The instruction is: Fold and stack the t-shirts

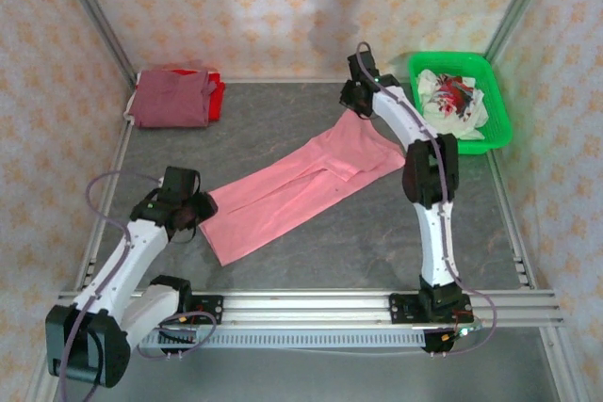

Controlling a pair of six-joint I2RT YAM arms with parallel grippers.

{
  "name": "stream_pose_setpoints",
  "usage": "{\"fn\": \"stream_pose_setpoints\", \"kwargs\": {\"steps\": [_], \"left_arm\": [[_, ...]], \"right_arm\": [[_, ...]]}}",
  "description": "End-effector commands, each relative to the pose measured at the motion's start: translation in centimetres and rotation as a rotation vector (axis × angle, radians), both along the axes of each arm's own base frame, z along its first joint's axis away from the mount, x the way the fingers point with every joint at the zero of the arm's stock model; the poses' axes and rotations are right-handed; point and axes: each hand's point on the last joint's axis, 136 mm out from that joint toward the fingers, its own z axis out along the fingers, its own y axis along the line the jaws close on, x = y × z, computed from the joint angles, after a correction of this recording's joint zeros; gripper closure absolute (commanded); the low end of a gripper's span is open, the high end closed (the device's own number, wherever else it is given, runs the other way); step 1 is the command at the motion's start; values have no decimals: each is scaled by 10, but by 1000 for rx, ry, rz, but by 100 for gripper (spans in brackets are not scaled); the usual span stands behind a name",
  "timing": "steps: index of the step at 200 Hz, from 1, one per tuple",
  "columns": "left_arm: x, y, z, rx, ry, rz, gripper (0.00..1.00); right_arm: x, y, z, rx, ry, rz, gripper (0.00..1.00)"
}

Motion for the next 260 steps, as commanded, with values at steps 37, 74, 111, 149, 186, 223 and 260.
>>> {"fn": "stream_pose_setpoints", "kwargs": {"steps": [37,74,111,149,186,223,260], "left_arm": [[86,-19,-4,52,-25,-105,67],[101,-22,-44,71,73,-135,71],[71,-16,-77,82,167,-118,71],[11,-9,-103,63,292,-66,72],[-28,-25,-93,-37,244,12,73],[-26,-63,-60,-135,97,-43,73],[-14,-75,-13,-107,14,-154,71]], "right_arm": [[-115,-59,-32,-178,109,-79,83],[-132,-56,-70,-150,185,-68,84],[-122,-49,-102,-145,236,-63,86],[-88,-31,-122,-118,215,-40,88],[-31,9,-147,-12,197,18,90],[30,63,-130,117,98,100,90],[54,68,-53,109,-21,127,84]]}}
